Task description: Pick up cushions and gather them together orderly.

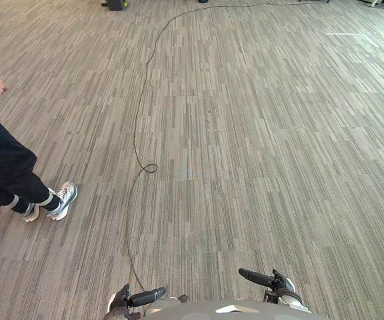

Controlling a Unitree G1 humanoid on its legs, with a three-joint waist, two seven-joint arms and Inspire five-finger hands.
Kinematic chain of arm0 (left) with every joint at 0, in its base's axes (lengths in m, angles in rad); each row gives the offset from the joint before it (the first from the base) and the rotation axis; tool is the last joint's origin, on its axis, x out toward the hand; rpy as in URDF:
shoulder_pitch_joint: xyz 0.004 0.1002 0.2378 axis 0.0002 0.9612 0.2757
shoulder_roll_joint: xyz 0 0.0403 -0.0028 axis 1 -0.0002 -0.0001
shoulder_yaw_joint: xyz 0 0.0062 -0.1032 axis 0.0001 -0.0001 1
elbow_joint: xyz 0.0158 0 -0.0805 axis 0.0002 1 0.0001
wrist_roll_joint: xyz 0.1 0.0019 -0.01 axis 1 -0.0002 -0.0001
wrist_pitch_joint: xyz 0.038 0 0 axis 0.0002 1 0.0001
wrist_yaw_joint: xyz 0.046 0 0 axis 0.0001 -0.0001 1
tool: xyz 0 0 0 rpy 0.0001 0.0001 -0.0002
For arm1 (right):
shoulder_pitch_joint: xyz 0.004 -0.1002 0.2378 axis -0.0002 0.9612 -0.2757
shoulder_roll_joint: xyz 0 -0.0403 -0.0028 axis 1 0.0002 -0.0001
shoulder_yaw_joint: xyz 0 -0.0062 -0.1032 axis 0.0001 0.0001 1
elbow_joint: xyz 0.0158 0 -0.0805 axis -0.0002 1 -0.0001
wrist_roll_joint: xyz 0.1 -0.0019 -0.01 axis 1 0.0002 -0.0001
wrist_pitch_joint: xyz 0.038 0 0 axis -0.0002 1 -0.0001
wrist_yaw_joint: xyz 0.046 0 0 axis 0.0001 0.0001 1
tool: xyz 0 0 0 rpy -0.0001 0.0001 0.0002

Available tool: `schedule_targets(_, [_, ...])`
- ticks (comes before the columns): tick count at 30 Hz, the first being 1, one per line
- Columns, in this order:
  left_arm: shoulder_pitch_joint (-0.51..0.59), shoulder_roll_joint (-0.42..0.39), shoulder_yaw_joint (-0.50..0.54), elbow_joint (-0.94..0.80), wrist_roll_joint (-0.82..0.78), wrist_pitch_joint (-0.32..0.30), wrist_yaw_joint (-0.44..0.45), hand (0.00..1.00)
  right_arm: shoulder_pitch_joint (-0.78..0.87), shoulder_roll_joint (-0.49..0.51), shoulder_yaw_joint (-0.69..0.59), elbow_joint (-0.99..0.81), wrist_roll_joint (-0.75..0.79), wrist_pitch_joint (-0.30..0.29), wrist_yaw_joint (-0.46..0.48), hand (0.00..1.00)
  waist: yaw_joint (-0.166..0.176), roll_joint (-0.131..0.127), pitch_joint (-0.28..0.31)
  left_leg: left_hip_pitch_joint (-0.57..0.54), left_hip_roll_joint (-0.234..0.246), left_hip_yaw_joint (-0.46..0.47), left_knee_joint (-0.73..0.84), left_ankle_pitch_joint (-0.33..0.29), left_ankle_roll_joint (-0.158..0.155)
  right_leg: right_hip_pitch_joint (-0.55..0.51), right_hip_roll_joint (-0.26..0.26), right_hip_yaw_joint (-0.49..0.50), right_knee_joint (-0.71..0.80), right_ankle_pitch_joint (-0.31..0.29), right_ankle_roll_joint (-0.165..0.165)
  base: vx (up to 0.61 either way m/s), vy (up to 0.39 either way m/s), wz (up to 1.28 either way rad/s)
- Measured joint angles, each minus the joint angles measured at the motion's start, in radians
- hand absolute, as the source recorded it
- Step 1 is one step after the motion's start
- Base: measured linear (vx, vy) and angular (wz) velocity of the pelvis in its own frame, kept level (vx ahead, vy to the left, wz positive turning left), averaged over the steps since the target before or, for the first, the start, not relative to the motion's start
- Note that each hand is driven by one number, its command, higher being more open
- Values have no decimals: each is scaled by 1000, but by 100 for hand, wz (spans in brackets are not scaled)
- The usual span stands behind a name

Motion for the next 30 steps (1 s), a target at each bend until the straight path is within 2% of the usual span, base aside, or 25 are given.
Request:
schedule_targets(5, [-2, 3, 0, 0, -3, 0, -3, 100, 0, 0, -2, -3, 24, -1, 11, 100, -1, -3, 10, -3, -7, -1, -46, 27, 10, -17, -1, -11, -10, 0, 0, -120, -27, 2])
schedule_targets(13, [-6, 3, 1, 0, -43, -1, -8, 100, 5, 5, -42, -16, 82, -6, 8, 100, -5, -4, 24, -65, -15, -6, -42, 29, 14, -60, -10, -47, -24, -13, -5, -121, -31, 8])
schedule_targets(14, [-8, 4, 2, -1, -44, -2, -8, 100, 7, 5, -42, -20, 82, -7, 7, 100, -5, -5, 25, -74, -13, -6, -32, 24, 15, -64, -12, -52, -20, -16, -5, -98, -41, 29])
schedule_targets(16, [-17, 8, 4, -1, -52, -6, -8, 100, 7, 9, -47, -23, 91, -7, 7, 100, -6, -11, 28, -136, 4, 15, 84, -37, 17, -75, -22, -77, -10, -30, -8, -54, -37, 32])
schedule_targets(18, [-19, -16, 48, -24, -74, -9, -7, 100, 19, 15, -81, -40, 115, -6, 6, 100, -2, 6, 30, -244, 101, 99, 375, -172, -12, -75, -12, -95, 34, -66, -13, 19, -8, 24])
schedule_targets(19, [-19, -23, 72, -35, -81, -8, -6, 100, 28, 13, -79, -59, 118, -4, 5, 100, -1, 16, 33, -277, 137, 132, 476, -188, 5, -72, -6, -97, 57, -86, -14, 41, 10, 8])
schedule_targets(20, [-19, -30, 91, -42, -84, -9, -7, 100, 31, 14, -77, -69, 117, -6, 3, 100, -1, 24, 35, -302, 160, 145, 562, -190, 8, -66, -5, -97, 75, -99, -15, 109, 28, 3])
schedule_targets(21, [-16, -38, 111, -63, -93, -10, -8, 100, 40, 19, -75, -82, 117, -6, -2, 100, 1, 15, 40, -358, 196, 148, 711, -178, -4, -42, -9, -96, 84, -113, -18, 188, 49, -4])
schedule_targets(22, [-19, -39, 119, -87, -97, -20, -9, 100, 45, 22, -64, -93, 117, -6, -7, 100, 8, 11, 40, -411, 235, 151, 829, -207, -5, -20, -17, -90, 84, -126, -17, 175, 45, -6])
schedule_targets(24, [-24, -36, 119, -90, -103, -23, -13, 100, 45, 20, -60, -93, 117, -5, -8, 100, 13, 10, 42, -452, 259, 155, 809, -237, -12, -5, -37, -80, 84, -140, -1, 243, 120, -16])
schedule_targets(26, [-25, -35, 119, -103, -119, -30, -21, 100, 43, 18, -60, -93, 117, 0, -11, 100, 22, 4, 45, -498, 259, 164, 705, -227, -23, -1, -85, -60, 84, -157, 26, 312, 225, -27])
schedule_targets(27, [-27, -35, 117, -113, -119, -32, -24, 100, 43, 15, -60, -86, 117, 2, -15, 100, 28, 0, 48, -516, 236, 157, 584, -178, -62, 8, -126, -48, 80, -173, 53, 355, 319, -25])
schedule_targets(28, [-26, -37, 113, -115, -119, -33, -21, 100, 41, 10, -56, -77, 117, 2, -15, 100, 28, 3, 48, -520, 217, 141, 475, -121, -79, 18, -149, -40, 76, -185, 74, 389, 352, -27])
schedule_targets(29, [-27, -38, 109, -111, -119, -34, -20, 100, 36, 1, -54, -67, 117, 4, -15, 100, 29, 4, 47, -509, 204, 140, 423, 10, -71, 32, -171, -35, 67, -197, 97, 444, 371, -18])
schedule_targets(30, [-49, -23, 106, -95, -118, -34, -17, 100, 16, 8, -23, -45, 117, 5, -15, 100, 28, -11, 53, -495, 172, 165, 432, -19, 0, 50, -192, -21, 47, -192, 93, 370, 264, -12])
